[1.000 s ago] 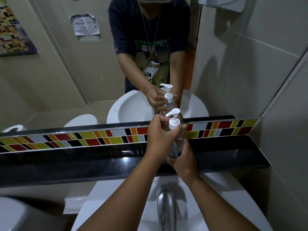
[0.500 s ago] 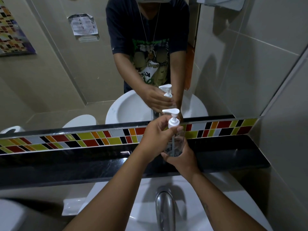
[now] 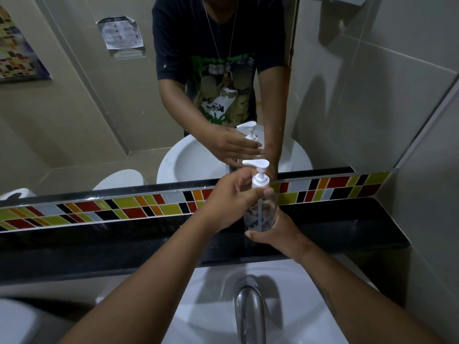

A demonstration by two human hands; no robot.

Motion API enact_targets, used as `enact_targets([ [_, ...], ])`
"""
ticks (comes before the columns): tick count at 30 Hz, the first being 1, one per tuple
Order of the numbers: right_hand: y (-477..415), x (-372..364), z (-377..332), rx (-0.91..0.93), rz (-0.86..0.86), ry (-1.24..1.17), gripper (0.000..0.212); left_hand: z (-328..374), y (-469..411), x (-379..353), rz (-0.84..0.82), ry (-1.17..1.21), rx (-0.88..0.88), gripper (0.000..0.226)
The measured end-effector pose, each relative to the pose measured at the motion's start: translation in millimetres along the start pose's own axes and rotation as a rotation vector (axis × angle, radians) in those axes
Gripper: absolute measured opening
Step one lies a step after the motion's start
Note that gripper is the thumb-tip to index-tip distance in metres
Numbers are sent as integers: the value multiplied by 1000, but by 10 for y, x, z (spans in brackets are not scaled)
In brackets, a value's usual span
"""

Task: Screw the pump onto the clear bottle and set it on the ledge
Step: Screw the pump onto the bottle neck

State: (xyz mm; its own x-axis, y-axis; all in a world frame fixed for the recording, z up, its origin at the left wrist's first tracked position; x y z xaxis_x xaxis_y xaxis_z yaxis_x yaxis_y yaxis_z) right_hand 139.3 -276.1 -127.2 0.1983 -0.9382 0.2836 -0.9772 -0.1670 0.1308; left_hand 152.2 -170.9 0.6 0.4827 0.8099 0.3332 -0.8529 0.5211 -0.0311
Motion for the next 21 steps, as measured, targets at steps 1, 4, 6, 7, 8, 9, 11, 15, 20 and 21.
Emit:
enact_targets([
  [1,2,-1,-4,-1,-2,-8,78,-1,-7,7,-6,-15,-7,28],
  [4,17,-31,-22,22,-11,-43,79,-17,12,9,-16,-73,-32,38],
  [6,38,-70,-39,40,-9,-47,76,-93,68,1,-27,-93,-17,63],
  [7,51,-90,-67,52,-4,-26,72,-158,108,21,-15,-85,6,76],
  [8,55,-104,-88,57,5,30,68,-237,152,60,9,-75,31,86],
  [9,61,-110,-101,53,21,123,68,-310,204,99,37,-68,55,91],
  [11,54,-94,-59,2,63,313,77,-493,324,158,70,-74,103,91],
  [15,-2,-140,-93,-12,63,477,93,-795,525,138,53,-125,157,85],
  [20,-57,-213,-123,5,49,647,81,-994,547,145,108,-86,164,85],
  [21,-54,-217,-123,8,56,654,81,-1029,536,152,118,-78,165,85],
])
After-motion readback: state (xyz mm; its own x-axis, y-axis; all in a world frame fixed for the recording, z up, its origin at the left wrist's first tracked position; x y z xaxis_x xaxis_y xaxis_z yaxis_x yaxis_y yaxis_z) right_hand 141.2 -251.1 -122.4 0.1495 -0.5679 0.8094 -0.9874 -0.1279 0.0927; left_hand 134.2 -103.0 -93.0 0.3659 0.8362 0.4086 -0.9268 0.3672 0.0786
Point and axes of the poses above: each hand's wrist, its own y-axis away from the middle knuckle, its own x-axis out of the back of the hand, z = x × y, the point moved 10 cm from there along -y, towards the middle knuckle, and after that the axes turned 6 degrees about -z, right-handed, at the moved point
